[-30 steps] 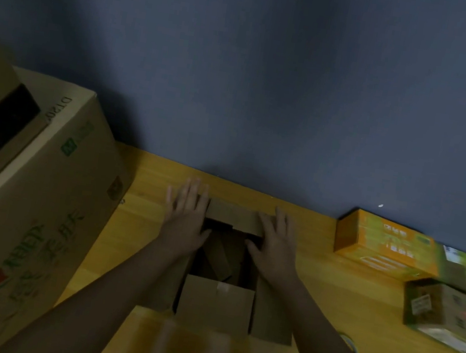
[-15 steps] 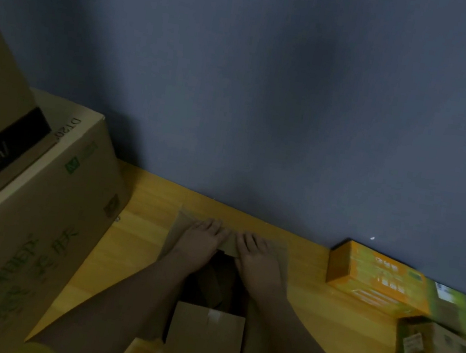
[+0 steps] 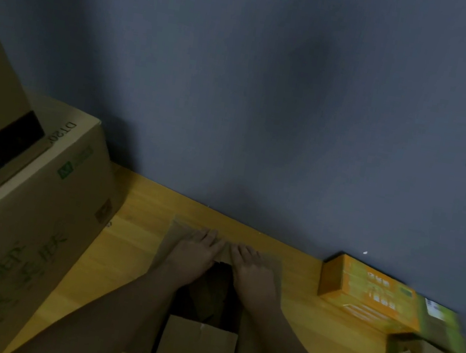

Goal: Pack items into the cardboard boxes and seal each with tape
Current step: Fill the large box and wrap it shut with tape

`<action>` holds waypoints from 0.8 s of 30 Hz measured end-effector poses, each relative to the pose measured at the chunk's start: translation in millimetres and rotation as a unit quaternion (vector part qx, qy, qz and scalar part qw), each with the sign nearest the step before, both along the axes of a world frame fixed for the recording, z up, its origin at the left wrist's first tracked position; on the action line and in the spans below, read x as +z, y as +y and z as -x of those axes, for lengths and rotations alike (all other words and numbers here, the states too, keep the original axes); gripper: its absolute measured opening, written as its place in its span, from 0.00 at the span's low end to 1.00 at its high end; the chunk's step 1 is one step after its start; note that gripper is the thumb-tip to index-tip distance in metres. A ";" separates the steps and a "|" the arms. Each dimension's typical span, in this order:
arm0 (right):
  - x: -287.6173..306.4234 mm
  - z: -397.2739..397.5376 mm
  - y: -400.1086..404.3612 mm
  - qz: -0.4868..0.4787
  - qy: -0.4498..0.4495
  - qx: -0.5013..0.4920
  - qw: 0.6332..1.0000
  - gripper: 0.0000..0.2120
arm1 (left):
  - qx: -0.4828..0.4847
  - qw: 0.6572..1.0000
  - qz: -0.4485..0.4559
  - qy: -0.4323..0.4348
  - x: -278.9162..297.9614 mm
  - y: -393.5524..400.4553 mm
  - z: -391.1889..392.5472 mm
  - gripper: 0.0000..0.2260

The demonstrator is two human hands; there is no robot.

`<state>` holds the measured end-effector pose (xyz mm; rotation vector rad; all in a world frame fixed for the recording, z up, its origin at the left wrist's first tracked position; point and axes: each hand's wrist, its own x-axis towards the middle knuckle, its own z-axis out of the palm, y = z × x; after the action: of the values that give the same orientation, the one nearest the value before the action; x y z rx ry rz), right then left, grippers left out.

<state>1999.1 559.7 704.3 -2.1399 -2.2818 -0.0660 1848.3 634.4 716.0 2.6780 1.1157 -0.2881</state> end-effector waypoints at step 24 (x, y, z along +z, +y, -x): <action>18.6 -33.5 -183.7 -0.140 0.311 -0.304 0.889 0.19 | -0.017 0.992 0.005 -0.129 72.2 -76.2 -41.9 0.29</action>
<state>2032.6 376.0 722.8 -2.1956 -1.1438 0.2366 1890.1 558.2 788.2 2.6327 0.9866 0.0454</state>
